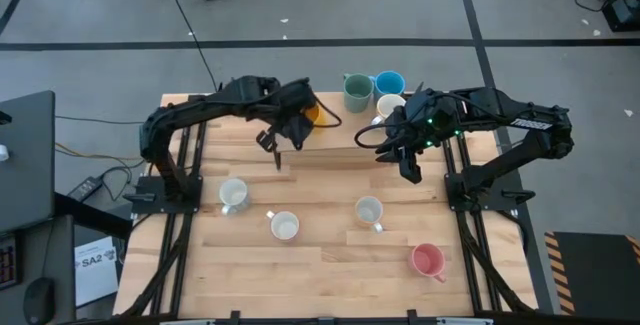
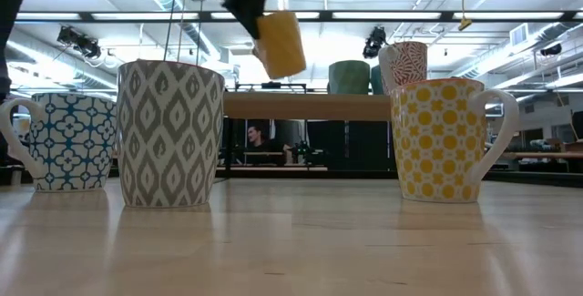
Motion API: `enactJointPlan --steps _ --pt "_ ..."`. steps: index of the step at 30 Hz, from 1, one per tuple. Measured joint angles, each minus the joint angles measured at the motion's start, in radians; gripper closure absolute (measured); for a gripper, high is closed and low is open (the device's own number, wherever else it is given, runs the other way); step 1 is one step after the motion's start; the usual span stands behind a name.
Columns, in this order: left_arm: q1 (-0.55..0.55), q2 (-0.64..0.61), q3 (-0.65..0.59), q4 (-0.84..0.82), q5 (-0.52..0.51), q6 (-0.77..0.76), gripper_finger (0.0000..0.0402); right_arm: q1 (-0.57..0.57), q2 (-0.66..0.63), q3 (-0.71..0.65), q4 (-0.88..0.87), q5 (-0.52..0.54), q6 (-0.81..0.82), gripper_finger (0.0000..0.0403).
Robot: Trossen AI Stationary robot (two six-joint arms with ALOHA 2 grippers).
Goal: Place coffee mugs
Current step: Put the yellow mug on the shelf
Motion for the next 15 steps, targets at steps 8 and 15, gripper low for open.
enactJointPlan --steps 8,15 --pt "0.058 0.043 0.002 0.067 -0.004 0.095 0.0373 0.000 0.000 0.000 0.015 0.000 -0.117 0.0302" --pt "0.092 0.120 0.003 0.101 -0.008 0.116 0.0373 0.000 0.000 0.000 0.018 0.000 -0.139 0.0302"
